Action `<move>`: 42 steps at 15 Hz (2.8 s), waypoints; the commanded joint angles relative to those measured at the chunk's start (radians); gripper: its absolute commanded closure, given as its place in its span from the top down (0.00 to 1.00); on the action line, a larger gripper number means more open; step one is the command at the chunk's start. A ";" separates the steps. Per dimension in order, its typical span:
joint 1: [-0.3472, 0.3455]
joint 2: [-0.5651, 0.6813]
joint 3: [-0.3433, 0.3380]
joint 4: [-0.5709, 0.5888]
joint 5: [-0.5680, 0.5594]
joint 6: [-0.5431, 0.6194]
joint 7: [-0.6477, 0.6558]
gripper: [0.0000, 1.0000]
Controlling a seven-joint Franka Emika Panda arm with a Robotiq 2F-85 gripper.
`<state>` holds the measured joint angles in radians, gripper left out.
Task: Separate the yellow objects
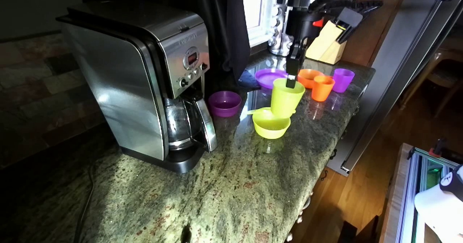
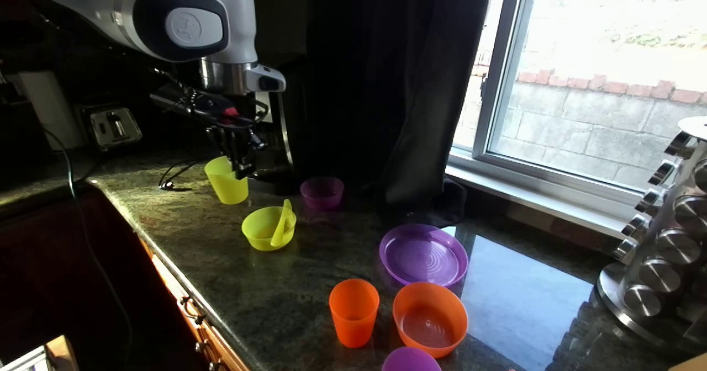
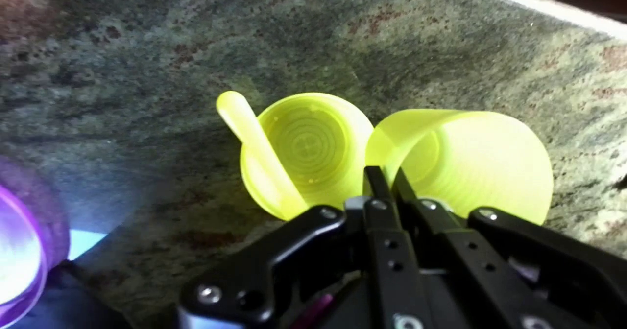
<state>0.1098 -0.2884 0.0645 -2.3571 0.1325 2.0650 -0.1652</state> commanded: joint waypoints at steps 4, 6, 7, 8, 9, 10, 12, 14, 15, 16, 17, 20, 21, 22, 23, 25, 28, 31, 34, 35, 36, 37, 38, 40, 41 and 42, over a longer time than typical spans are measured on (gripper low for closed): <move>-0.107 -0.077 -0.098 -0.016 -0.018 0.007 0.059 0.01; -0.136 -0.059 -0.120 -0.009 -0.019 0.011 0.074 0.01; -0.150 -0.045 -0.130 -0.009 -0.019 0.022 0.078 0.01; -0.153 -0.034 -0.146 -0.010 -0.003 0.035 0.053 0.01; -0.168 -0.018 -0.148 -0.011 -0.021 0.046 0.073 0.01; -0.178 -0.003 -0.155 -0.013 -0.024 0.062 0.077 0.01; -0.194 0.027 -0.169 -0.020 -0.027 0.097 0.069 0.01; -0.207 0.060 -0.181 -0.024 -0.026 0.123 0.067 0.01; -0.213 0.082 -0.185 -0.023 -0.027 0.134 0.067 0.01; -0.218 0.099 -0.186 -0.023 -0.030 0.141 0.074 0.01; -0.220 0.120 -0.190 -0.020 -0.029 0.150 0.067 0.01; -0.224 0.181 -0.192 -0.009 -0.026 0.147 0.061 0.01; -0.224 0.196 -0.189 -0.006 -0.033 0.145 0.066 0.01; -0.225 0.215 -0.189 0.000 -0.035 0.142 0.068 0.01; -0.225 0.229 -0.189 0.005 -0.035 0.140 0.069 0.01; -0.223 0.253 -0.184 0.015 -0.048 0.139 0.084 0.01; -0.217 0.278 -0.178 0.033 -0.051 0.134 0.097 0.01; -0.213 0.280 -0.170 0.043 -0.060 0.135 0.103 0.31; -0.205 0.262 -0.162 0.041 -0.074 0.136 0.117 0.51; -0.203 0.258 -0.159 0.043 -0.078 0.134 0.121 0.58; -0.201 0.257 -0.157 0.045 -0.080 0.133 0.124 0.67; -0.199 0.256 -0.155 0.047 -0.085 0.133 0.128 0.74; -0.197 0.252 -0.154 0.047 -0.086 0.135 0.127 0.81; -0.192 0.226 -0.148 0.035 -0.087 0.142 0.126 0.96; -0.189 0.211 -0.143 0.029 -0.091 0.142 0.127 1.00; -0.183 0.187 -0.134 0.020 -0.103 0.145 0.130 1.00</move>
<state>-0.0890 -0.0373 -0.0852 -2.3038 0.0600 2.1942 -0.0623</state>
